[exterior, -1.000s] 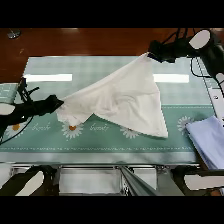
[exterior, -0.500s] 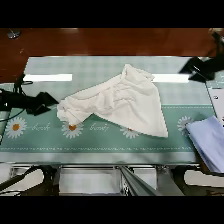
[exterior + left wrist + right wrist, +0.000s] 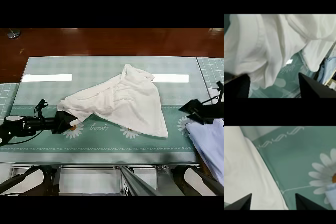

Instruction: Fold the shirts.

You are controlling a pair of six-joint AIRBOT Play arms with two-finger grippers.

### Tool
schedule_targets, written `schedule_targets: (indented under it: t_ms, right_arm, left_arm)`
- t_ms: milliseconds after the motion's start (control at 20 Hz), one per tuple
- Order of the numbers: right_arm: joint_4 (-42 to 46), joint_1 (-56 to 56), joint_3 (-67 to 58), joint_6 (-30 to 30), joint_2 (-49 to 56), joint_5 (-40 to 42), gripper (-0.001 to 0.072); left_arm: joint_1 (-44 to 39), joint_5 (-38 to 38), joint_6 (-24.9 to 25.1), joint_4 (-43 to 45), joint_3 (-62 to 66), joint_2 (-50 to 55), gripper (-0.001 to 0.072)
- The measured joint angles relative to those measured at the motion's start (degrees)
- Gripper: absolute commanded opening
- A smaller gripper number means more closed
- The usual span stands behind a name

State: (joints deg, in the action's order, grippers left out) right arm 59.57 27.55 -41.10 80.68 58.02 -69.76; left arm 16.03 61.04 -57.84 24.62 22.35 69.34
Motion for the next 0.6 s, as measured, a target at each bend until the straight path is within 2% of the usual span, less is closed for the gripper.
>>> schedule_targets:
  t_ms: [100,250,600]
  right_arm:
    - [-1.01,0.2,5.16,-1.16,-1.68,-0.7,0.0623]
    - [-1.62,0.35,10.27,-1.99,-2.8,-1.77,0.0624]
    - [1.31,-0.04,13.79,-1.11,-2.54,-3.61,0.0624]
  left_arm:
    - [-3.21,-3.87,1.09,-1.7,-1.03,0.0,0.0054]
    - [-6.56,-7.32,2.21,-3.34,-1.6,0.0,0.0036]
    - [-8.57,-8.11,3.23,-4.87,-0.83,-0.02,0.0036]
